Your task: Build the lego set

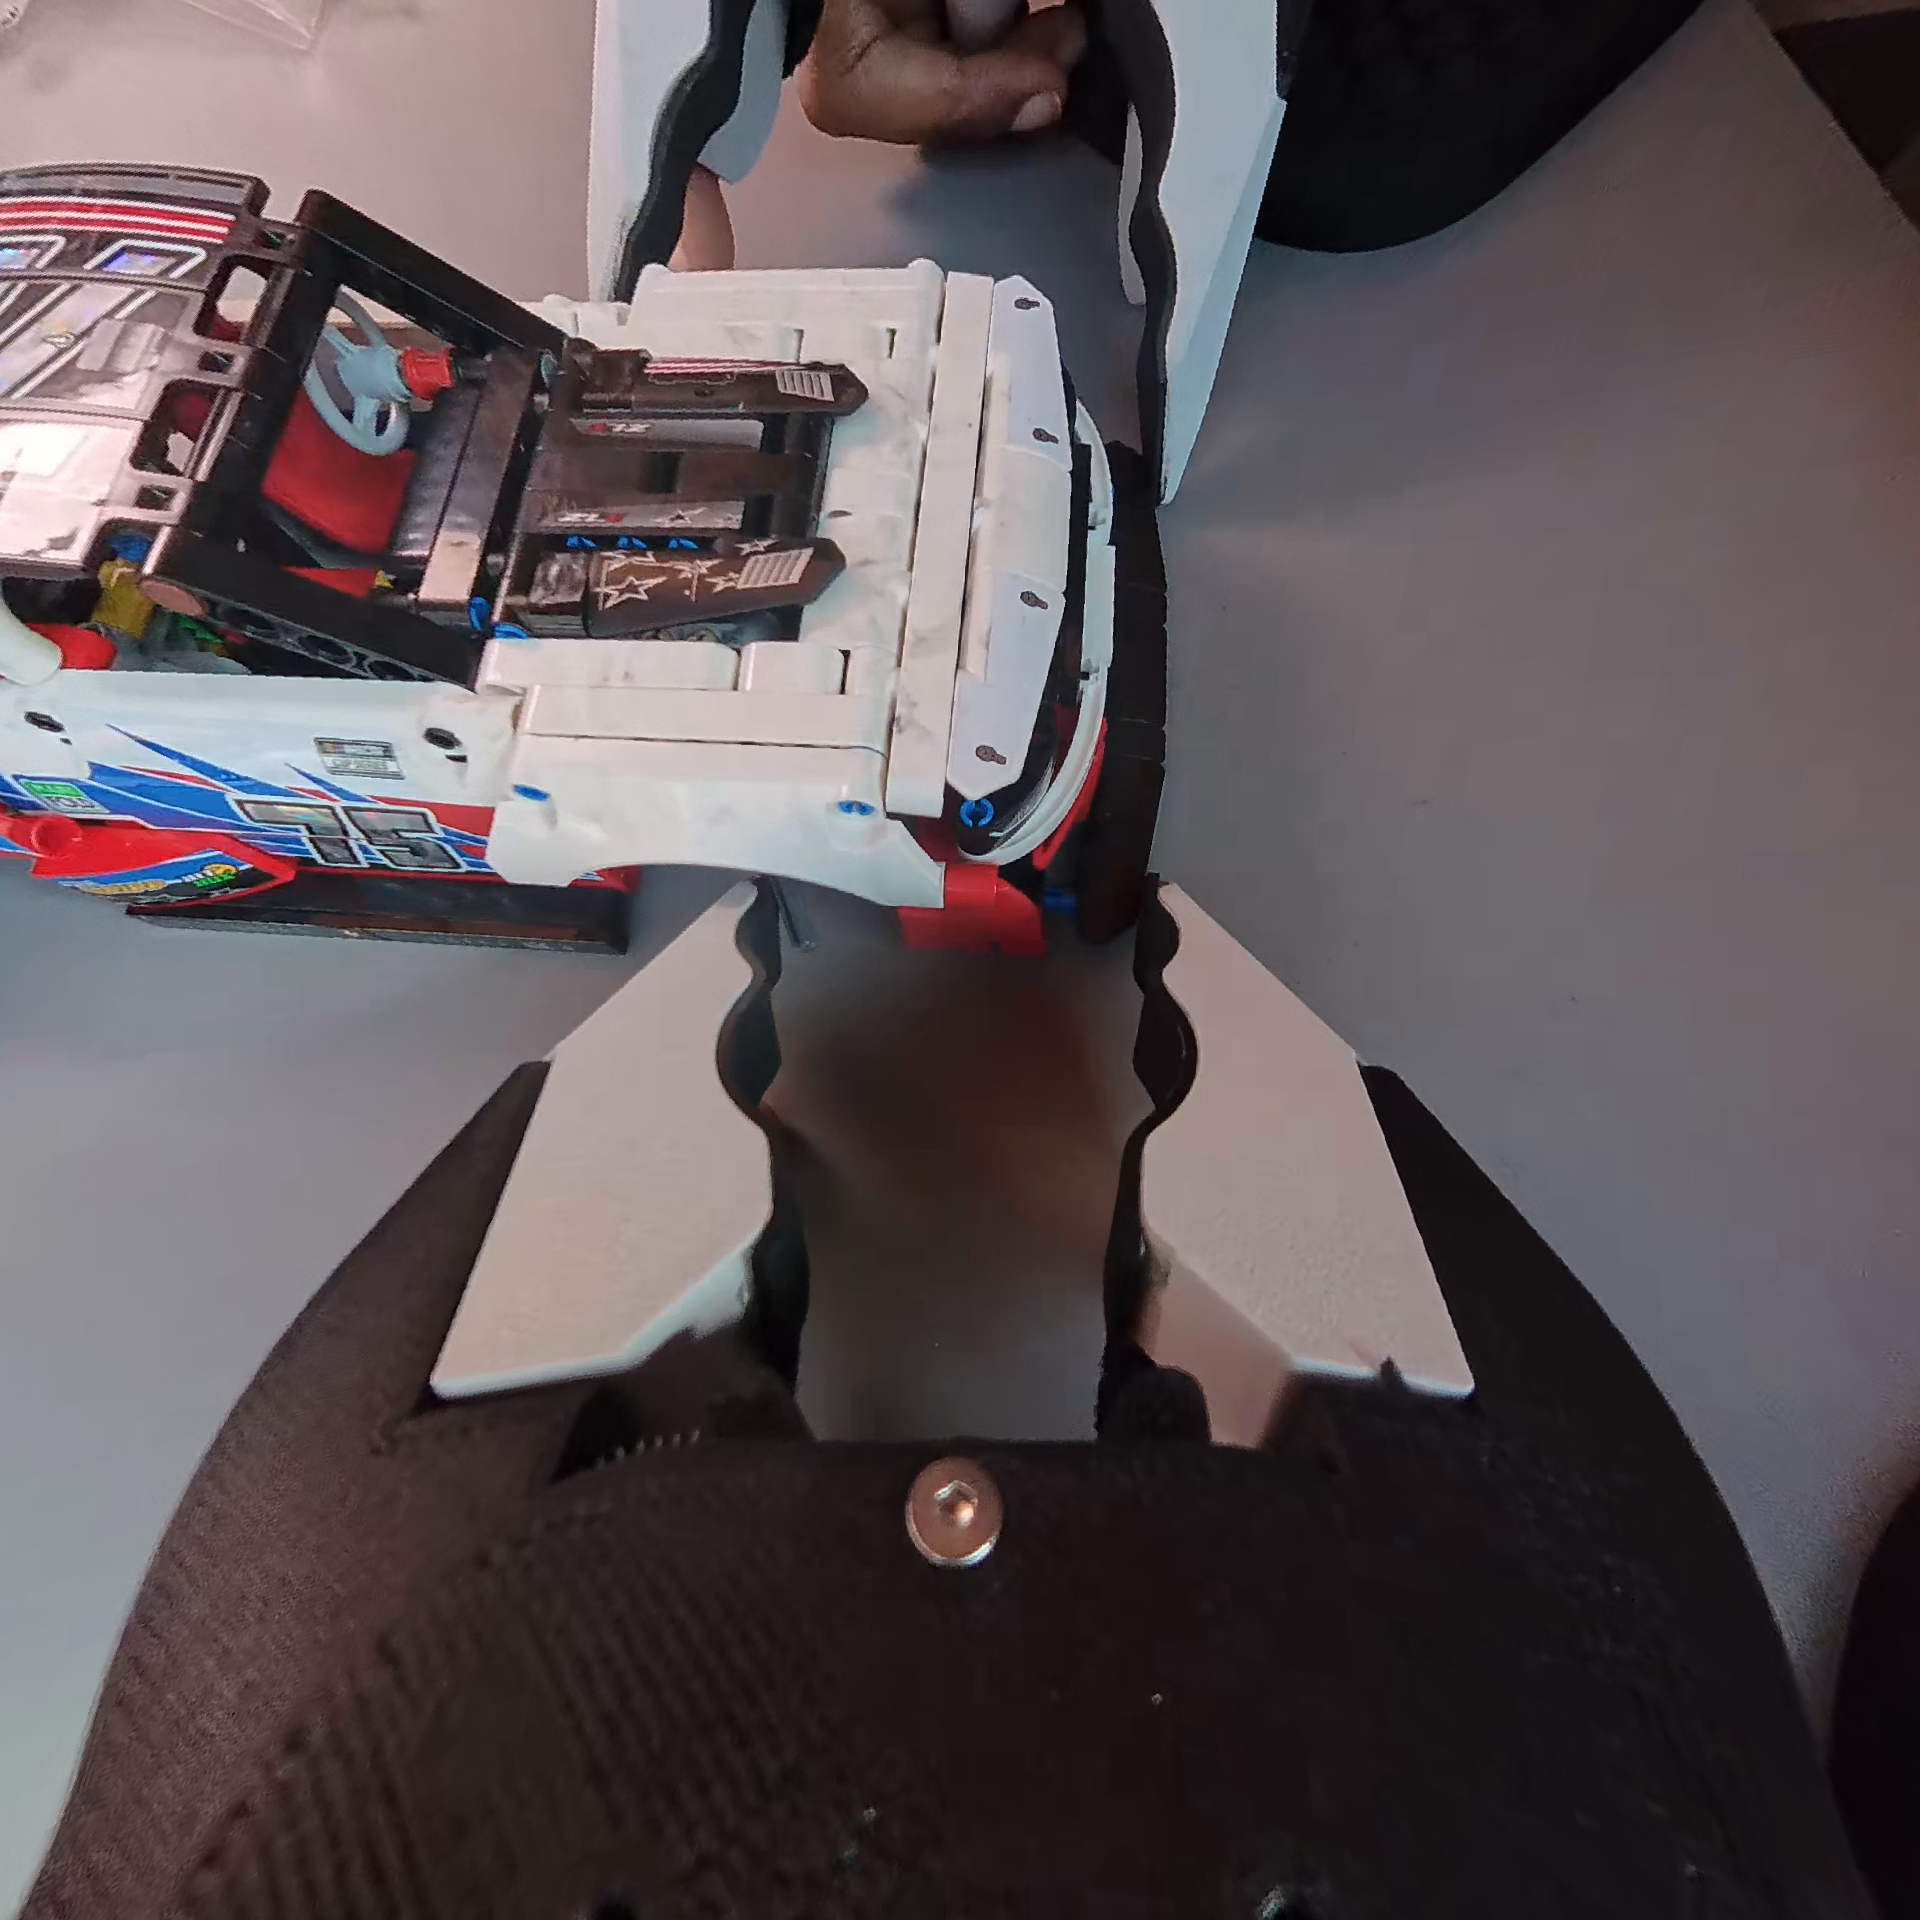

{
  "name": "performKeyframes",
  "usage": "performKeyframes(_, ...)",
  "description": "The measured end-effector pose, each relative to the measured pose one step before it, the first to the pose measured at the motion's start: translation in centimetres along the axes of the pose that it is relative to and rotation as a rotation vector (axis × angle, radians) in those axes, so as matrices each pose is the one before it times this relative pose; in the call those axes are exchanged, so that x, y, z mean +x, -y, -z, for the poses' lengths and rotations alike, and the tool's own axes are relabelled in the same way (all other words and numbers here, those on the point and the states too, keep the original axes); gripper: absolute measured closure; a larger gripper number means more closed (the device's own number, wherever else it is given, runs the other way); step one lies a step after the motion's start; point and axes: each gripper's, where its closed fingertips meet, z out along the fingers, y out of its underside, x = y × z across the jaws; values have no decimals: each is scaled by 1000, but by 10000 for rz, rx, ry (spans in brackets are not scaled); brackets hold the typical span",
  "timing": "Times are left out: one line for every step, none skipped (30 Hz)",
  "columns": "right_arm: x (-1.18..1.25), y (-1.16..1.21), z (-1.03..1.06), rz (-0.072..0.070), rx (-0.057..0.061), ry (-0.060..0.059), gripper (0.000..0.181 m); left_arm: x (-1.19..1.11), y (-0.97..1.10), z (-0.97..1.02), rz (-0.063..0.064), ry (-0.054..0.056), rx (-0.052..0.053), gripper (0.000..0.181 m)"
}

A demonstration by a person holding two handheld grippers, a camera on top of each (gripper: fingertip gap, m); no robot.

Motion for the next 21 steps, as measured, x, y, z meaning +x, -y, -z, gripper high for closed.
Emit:
performKeyframes(5, 9, 1, -11, 4, 6, 70, -7, -6, -9, -20, -12, 0, 113)
performKeyframes(15, 13, 8, -25, 11, 14, 70, -12, 0, -3, -22, -16, -1, 113)
performKeyframes(21, 6, -10, -26, 5, 16, 70, -11, 2, -2, -37, -18, 1, 114)
performKeyframes(14, 11, 10, -28, 10, 13, 70, -12, 5, -1, -56, -13, 4, 114)
performKeyframes(0, 8, 7, -12, 8, 9, 71, 6, 2, 2, -34, -8, 2, 114)
performKeyframes(3, 6, -8, 2, 0, -1, 71, 5, 2, 5, -41, 3, 4, 115)
performKeyframes(-4, 8, 0, 9, 2, -7, 71, 6, 5, 7, -51, 12, 7, 115)
performKeyframes(-1, -5, -5, 6, 0, -5, 71, -5, 6, 5, -52, 12, 7, 115)
performKeyframes(1, 6, 5, -5, 1, 5, 71, 1, 1, 3, -19, 4, 2, 116)
performKeyframes(2, 15, 3, -30, 9, 22, 72, 8, -6, -4, -21, -2, 2, 116)
performKeyframes(14, 6, 11, -27, 8, 21, 72, 1, 14, -4, -52, 2, 7, 116)
performKeyframes(-6, 2, -3, -8, 3, 8, 72, 0, 6, 2, -40, 1, 6, 117)
performKeyframes(3, 2, -6, 2, -3, -1, 72, -3, -3, 9, -22, 3, 3, 117)
performKeyframes(-7, -2, -14, 11, -9, -10, 72, -6, -8, 2, -15, 10, 5, 117)
performKeyframes(2, -3, -22, 11, -20, -23, 71, -9, -1, 5, 11, 10, 4, 117)
performKeyframes(9, -3, -34, 9, -30, -56, 70, -29, -5, 7, 73, -2, -3, 116)
performKeyframes(34, 12, -36, 63, -27, -97, 70, -52, -28, 18, 137, -14, -10, 115)
performKeyframes(52, 22, -25, 21, -47, -95, 70, -81, -20, 47, 70, 26, 2, 114)
performKeyframes(59, 4, 30, 18, -72, -111, 69, -84, -24, 64, 14, 105, 13, 115)
performKeyframes(55, -40, 129, 44, -167, -181, 70, -63, -53, 112, 19, 179, 10, 116)
performKeyframes(58, -16, 325, 198, -253, -321, 72, 22, -105, 199, 51, 216, -17, 118)
